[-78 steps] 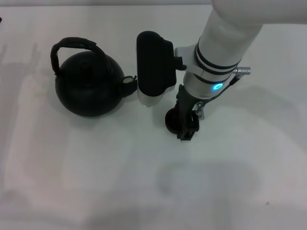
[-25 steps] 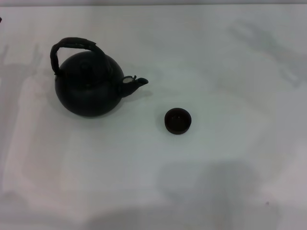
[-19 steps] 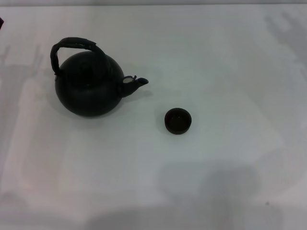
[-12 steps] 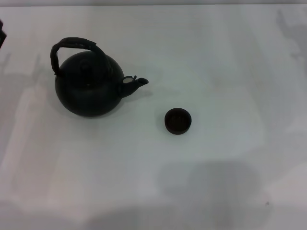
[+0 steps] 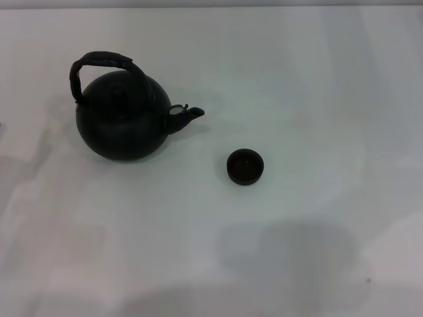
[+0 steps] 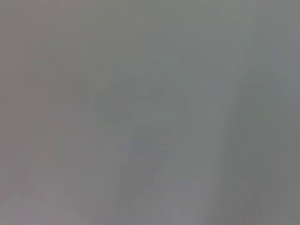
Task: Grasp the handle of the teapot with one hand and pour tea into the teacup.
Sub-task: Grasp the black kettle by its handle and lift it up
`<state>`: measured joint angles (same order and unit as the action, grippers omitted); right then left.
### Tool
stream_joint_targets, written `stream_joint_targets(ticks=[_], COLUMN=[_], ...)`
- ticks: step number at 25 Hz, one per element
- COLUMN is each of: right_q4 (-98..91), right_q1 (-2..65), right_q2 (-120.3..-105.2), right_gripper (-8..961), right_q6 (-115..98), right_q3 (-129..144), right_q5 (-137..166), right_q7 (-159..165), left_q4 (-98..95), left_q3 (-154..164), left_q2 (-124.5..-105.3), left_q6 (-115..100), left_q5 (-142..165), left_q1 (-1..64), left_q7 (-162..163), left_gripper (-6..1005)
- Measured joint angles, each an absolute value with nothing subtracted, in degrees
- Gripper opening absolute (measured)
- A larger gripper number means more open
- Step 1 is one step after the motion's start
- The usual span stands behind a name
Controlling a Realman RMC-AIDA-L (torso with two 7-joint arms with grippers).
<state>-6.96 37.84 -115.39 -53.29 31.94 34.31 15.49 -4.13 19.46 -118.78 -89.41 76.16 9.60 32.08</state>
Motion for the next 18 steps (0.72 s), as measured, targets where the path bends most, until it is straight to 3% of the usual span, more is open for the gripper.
stream_joint_targets(ticks=[18], right_q4=[-6.97], right_q1=[37.58], right_q2=[-115.38], right_gripper=[830], right_q6=[-52.69], right_q3=[32.20], right_q5=[32.60], right_q7=[16.62], left_q4=[-5.01], left_q3=[32.42], left_q2=[-118.58], left_q6=[-79.33], left_q5=[76.68], left_q1=[18.77], left_q7=[32.33], left_gripper=[843])
